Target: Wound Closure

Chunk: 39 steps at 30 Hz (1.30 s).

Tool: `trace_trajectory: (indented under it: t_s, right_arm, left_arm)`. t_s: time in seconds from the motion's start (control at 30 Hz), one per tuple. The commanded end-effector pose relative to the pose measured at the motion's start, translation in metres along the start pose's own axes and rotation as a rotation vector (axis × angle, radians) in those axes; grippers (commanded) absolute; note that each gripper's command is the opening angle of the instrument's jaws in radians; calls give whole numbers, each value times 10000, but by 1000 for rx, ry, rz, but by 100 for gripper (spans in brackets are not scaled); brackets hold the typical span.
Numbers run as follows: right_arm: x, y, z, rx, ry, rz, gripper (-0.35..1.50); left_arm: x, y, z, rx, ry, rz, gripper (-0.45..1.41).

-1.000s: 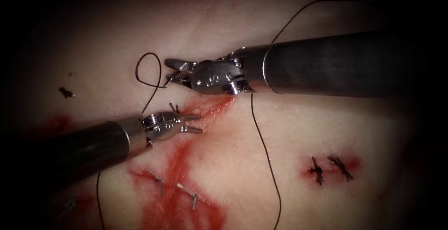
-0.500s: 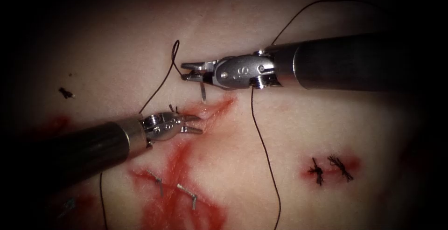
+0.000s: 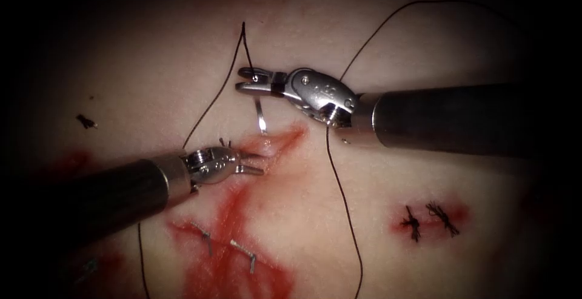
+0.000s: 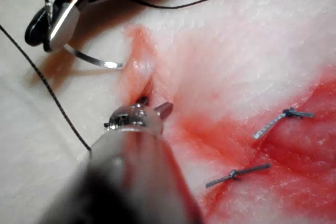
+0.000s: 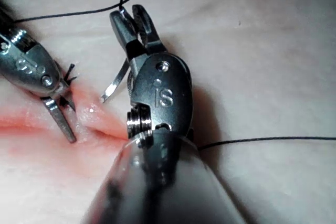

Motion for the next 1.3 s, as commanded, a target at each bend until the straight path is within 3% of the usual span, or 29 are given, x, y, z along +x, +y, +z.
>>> trace_trajectory:
  t_s: [0.03, 0.27, 0.43, 0.97, 1.13, 1.3]
  right_arm:
    - [-7, -6, 9, 12, -7, 98, -35]
    - [-14, -9, -4, -51, -129, 460, -35]
    - [-17, -10, -15, -76, -218, 581, -35]
    - [-40, -41, -8, 54, -359, 989, -35]
    - [-41, -49, -6, 143, -351, 1074, -35]
    - [-42, -49, -4, 184, -291, 1139, -35]
  left_arm:
    - [1, -2, 7, -2, 2, 2, 36]
    - [3, 1, 6, -6, -3, 0, 34]
    - [3, 1, 6, -6, -4, -1, 34]
    - [3, 1, 6, -5, -4, -1, 34]
    - [3, 1, 6, -5, -4, -1, 34]
    - [3, 1, 6, -5, -4, -1, 34]
